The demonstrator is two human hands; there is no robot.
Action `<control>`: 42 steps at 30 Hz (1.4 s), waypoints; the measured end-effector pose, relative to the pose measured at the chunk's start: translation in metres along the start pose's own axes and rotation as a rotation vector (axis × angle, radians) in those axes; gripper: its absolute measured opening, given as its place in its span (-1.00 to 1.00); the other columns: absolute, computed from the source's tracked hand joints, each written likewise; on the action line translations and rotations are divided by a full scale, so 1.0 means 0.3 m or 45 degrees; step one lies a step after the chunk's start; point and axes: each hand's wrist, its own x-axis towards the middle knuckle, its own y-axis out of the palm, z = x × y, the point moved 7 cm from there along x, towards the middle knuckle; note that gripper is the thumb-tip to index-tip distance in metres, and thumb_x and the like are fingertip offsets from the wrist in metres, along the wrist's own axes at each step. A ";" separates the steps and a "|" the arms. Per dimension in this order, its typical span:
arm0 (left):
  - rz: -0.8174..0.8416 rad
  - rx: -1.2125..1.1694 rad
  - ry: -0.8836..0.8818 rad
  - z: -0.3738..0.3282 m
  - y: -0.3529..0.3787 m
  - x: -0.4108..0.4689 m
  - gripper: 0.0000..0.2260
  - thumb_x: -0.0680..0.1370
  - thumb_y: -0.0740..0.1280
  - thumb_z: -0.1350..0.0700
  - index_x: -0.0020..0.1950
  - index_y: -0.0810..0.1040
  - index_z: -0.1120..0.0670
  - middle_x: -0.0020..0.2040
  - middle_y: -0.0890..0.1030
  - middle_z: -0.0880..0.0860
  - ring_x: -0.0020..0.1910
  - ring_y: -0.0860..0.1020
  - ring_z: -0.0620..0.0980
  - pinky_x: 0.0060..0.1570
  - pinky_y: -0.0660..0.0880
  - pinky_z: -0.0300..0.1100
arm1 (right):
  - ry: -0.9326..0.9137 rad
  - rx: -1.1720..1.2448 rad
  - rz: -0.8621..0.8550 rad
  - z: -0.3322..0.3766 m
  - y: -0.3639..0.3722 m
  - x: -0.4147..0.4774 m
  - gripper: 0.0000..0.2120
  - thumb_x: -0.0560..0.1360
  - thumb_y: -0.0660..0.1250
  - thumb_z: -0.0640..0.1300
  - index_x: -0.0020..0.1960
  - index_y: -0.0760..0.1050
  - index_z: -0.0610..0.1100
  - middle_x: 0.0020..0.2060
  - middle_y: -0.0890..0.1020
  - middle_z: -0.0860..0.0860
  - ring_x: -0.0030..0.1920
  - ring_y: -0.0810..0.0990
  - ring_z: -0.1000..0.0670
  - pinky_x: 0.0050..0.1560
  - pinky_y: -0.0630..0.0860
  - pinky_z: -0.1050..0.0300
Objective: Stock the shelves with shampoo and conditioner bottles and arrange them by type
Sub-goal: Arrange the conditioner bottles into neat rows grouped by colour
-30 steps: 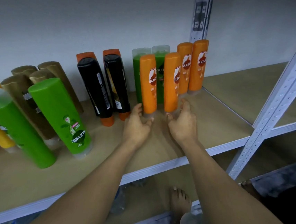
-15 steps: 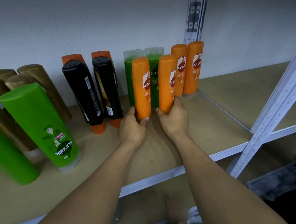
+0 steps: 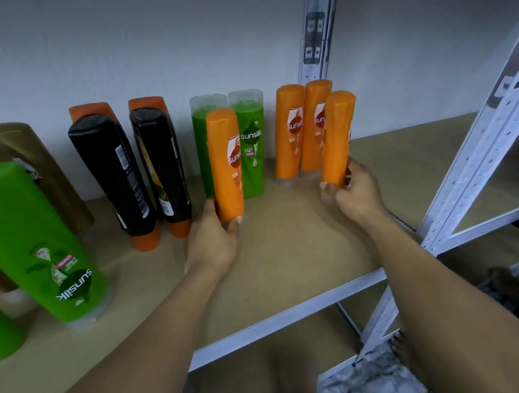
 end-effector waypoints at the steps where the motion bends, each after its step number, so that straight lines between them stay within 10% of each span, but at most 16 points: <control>1: -0.004 -0.005 0.003 -0.001 -0.001 -0.001 -0.57 0.60 0.38 -0.05 0.41 0.39 0.03 0.23 0.61 0.08 0.18 0.59 0.13 0.04 0.46 -0.10 | -0.009 0.007 0.033 0.002 -0.001 0.012 -0.41 0.51 0.49 0.03 0.47 0.37 -0.05 0.32 0.52 -0.09 0.29 0.53 -0.15 0.29 0.51 -0.17; 12: -0.017 -0.007 0.005 -0.001 0.001 -0.001 -0.57 0.57 0.41 -0.06 0.37 0.39 0.02 0.24 0.60 0.07 0.20 0.57 0.13 0.13 0.51 -0.03 | -0.011 0.059 0.084 -0.017 0.024 0.051 -0.42 0.56 0.43 -0.01 0.51 0.31 -0.03 0.36 0.52 -0.06 0.34 0.50 -0.13 0.33 0.47 -0.12; 23: 0.011 -0.050 0.021 -0.024 -0.006 0.004 -0.48 0.51 0.45 -0.19 0.38 0.38 -0.06 0.24 0.59 0.05 0.17 0.58 0.10 0.11 0.49 -0.04 | -0.151 -0.923 0.396 -0.099 0.023 -0.187 -0.25 0.55 -0.12 0.44 0.59 0.15 0.04 0.58 0.19 -0.09 0.60 0.06 -0.15 0.55 0.02 -0.27; 42: 0.011 -0.037 0.086 -0.319 0.292 0.076 -0.60 0.43 0.53 -0.10 0.13 0.51 0.03 0.04 0.67 0.08 0.05 0.62 0.17 0.02 0.59 0.03 | -0.189 -0.900 0.343 -0.076 0.008 -0.200 -0.34 0.57 -0.03 0.38 0.51 0.31 0.03 0.52 0.31 -0.09 0.57 0.14 -0.15 0.55 0.03 -0.25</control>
